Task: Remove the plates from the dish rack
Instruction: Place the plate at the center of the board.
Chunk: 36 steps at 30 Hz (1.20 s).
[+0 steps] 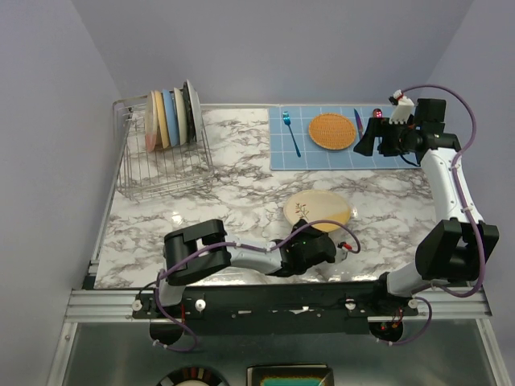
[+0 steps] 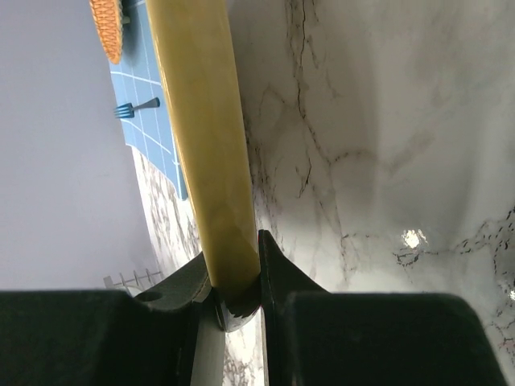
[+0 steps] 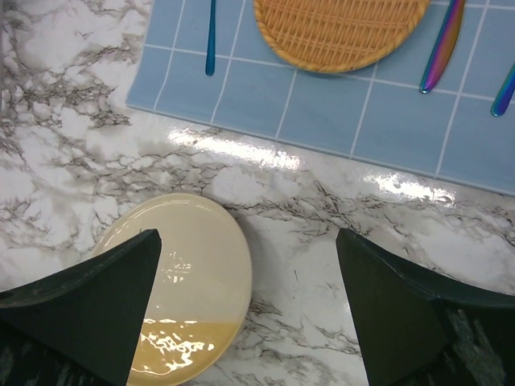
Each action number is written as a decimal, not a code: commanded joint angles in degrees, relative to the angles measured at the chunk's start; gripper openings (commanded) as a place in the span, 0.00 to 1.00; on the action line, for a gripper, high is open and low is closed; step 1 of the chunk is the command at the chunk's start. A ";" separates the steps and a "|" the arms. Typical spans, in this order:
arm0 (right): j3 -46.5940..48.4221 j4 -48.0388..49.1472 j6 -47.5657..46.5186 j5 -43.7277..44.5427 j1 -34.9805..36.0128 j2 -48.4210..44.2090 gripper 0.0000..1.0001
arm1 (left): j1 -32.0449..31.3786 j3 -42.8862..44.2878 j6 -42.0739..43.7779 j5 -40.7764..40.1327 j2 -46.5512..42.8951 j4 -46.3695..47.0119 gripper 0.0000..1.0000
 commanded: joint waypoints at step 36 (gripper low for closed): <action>-3.88 4.68 -1.05 -4.87 -0.40 -1.03 0.99 | -3.28 -3.23 -9.13 9.56 10.23 -2.63 0.00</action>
